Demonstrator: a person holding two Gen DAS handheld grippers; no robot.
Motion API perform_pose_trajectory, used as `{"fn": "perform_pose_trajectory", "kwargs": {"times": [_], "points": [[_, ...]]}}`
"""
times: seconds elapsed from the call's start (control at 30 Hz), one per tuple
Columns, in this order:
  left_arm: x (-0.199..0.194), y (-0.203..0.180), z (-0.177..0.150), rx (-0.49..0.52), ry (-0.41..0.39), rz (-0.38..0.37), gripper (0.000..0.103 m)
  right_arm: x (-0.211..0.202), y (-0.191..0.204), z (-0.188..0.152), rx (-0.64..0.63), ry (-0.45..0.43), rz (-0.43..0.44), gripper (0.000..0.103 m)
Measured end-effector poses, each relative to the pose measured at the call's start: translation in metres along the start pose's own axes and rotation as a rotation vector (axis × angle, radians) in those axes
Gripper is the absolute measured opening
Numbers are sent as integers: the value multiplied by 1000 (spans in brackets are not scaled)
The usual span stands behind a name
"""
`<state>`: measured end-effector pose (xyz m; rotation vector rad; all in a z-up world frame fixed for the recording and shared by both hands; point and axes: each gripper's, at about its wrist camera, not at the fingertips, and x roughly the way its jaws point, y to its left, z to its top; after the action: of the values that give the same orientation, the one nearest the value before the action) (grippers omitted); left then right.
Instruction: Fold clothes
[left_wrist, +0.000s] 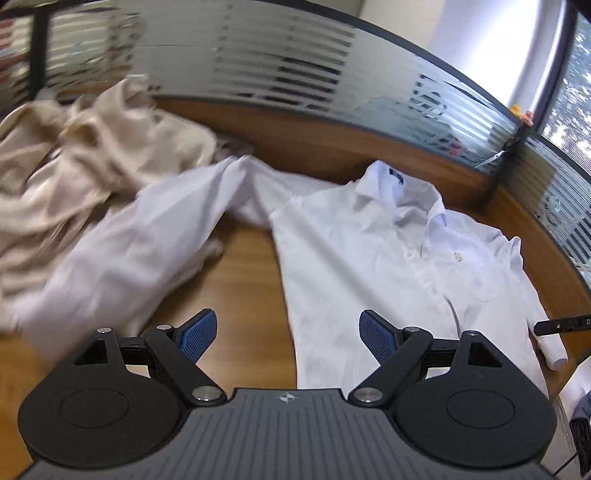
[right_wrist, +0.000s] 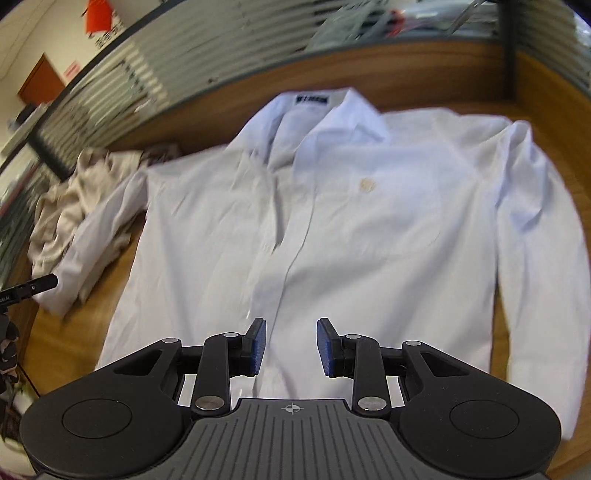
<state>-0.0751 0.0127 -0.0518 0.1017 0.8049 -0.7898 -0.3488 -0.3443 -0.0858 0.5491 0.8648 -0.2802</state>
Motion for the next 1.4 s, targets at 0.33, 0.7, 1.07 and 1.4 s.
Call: {"fn": "perform_pose_trajectory", "kwargs": {"times": [0.33,0.7,1.07,1.4], "points": [[-58,-26,-102,-165,1,142,86,17,24,-51,-226,122,49,34],[-73,-47,-181,-371,20,178,64,42,22,-70,-282,197,20,39],[-49,-43,-214,-587,26,170,34,51,23,-76,-292,221,3,40],[-57,-35,-212,-635,-25,152,4,55,22,-78,-277,226,-2,40]]}}
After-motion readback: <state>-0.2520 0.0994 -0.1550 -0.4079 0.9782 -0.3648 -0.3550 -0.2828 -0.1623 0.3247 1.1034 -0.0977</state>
